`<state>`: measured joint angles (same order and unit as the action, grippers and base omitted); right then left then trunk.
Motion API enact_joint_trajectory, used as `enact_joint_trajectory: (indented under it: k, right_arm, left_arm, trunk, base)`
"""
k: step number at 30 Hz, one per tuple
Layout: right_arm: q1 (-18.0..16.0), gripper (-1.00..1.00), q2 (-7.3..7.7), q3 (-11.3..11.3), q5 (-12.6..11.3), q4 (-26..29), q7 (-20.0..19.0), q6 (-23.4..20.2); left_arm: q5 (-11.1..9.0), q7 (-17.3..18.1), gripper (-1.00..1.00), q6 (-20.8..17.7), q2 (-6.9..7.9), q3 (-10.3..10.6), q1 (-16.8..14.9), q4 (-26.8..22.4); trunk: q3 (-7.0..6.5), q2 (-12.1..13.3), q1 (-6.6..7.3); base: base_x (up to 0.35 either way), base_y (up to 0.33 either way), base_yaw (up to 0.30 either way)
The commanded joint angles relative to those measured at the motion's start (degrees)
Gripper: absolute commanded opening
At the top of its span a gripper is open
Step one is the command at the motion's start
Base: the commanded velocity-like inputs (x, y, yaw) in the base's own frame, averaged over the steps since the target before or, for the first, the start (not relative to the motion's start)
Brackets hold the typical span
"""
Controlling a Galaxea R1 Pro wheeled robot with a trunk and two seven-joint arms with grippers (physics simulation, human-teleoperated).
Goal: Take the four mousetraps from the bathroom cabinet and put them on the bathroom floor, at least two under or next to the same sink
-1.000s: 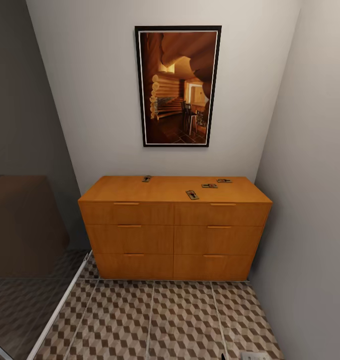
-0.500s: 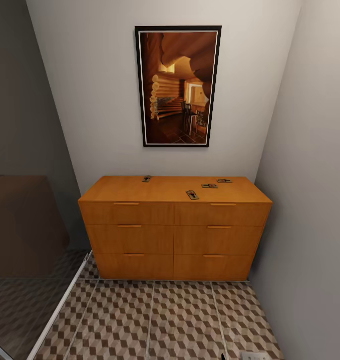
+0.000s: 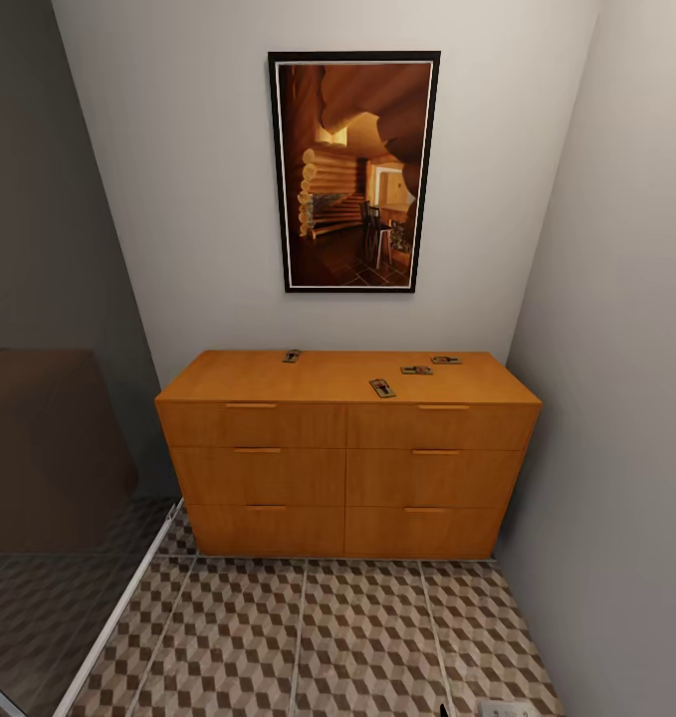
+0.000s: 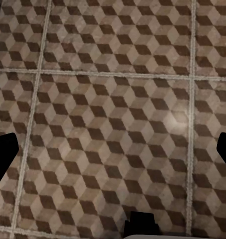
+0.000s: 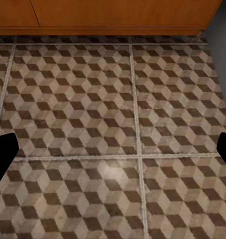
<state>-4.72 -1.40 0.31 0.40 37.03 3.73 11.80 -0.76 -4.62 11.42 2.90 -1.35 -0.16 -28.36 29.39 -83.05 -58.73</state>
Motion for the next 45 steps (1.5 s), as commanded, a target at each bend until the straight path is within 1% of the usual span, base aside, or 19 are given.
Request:
enact_joint_trajectory:
  k: [1, 45]
  right_arm:
    - [0.0, 1.00, -0.01, 0.0, 0.0, 0.0, 0.2, 0.2]
    - [0.0, 1.00, -0.01, 0.0, 0.0, 0.0, 0.2, 0.2]
  left_arm:
    - [-0.1, -0.1, 1.00, 0.1, 0.00, 0.0, 0.0, 0.0]
    - [-0.1, -0.1, 1.00, 0.1, 0.00, 0.0, 0.0, 0.0]
  trunk:
    - [0.05, 0.0, 0.00]
    - [0.05, 0.0, 0.00]
  base:
    - [0.000, 0.000, 0.000]
    - [0.000, 0.000, 0.000]
